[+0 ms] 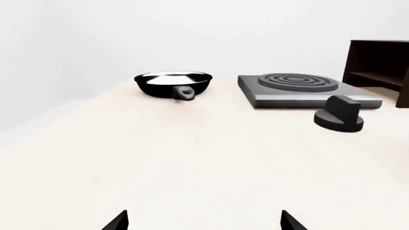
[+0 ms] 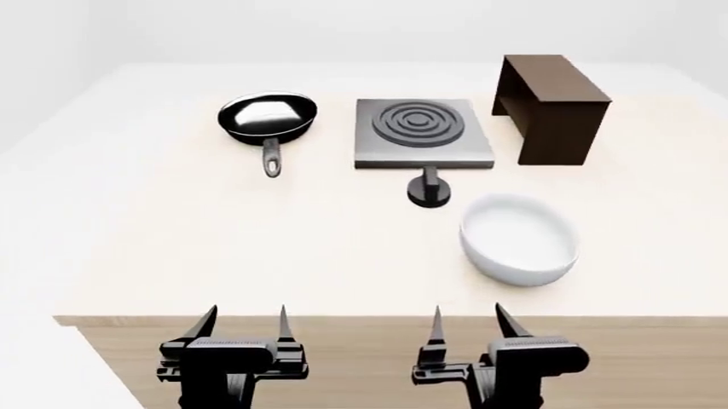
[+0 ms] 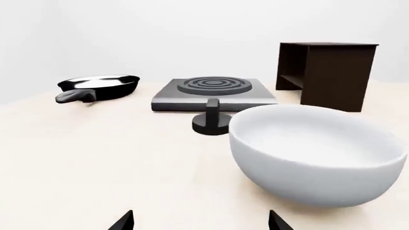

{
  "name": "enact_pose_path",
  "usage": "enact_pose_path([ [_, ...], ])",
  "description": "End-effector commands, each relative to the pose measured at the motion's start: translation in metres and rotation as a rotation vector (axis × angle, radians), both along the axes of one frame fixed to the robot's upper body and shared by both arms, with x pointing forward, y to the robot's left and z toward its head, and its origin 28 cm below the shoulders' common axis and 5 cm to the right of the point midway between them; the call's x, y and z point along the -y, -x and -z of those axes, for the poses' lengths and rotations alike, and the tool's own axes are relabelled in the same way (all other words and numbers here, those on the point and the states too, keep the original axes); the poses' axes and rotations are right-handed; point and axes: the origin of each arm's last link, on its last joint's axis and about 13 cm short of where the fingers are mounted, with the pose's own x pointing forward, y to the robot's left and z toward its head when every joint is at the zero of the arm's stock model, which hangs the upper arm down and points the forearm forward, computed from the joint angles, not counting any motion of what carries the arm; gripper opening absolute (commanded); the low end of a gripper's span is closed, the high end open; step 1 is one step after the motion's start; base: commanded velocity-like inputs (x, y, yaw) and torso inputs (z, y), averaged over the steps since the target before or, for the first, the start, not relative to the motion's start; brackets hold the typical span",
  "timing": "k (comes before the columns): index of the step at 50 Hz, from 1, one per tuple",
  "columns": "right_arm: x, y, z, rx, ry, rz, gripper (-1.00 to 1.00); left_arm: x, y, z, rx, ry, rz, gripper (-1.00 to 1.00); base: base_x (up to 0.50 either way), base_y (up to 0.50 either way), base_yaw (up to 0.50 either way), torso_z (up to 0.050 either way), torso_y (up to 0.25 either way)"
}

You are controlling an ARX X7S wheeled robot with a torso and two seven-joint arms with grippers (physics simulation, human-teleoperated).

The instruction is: Turn on the stove.

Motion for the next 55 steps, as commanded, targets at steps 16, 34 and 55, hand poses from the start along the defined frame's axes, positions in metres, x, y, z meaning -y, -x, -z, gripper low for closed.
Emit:
enact_pose_path([
  [16,-0.0005,-0.0002,-0.0014,0.007,0.004,-0.007,1.0,0.0,-0.0001,0.0,0.003,-0.003,-0.001,1.0,0.04,0.41,0.0,0.0,0.0],
  [34,-0.0009,0.0017,-0.0008,0.016,-0.009,-0.038,1.0,0.0,0.0,0.0,0.006,-0.002,0.001,1.0,0.1,0.08,0.0,0.0,0.0],
  [55,-0.0007,0.0014,0.0002,0.016,-0.005,-0.042,1.0,0.0,0.0,0.0,0.005,-0.001,0.002,1.0,0.36,0.0,0.0,0.0,0.0],
])
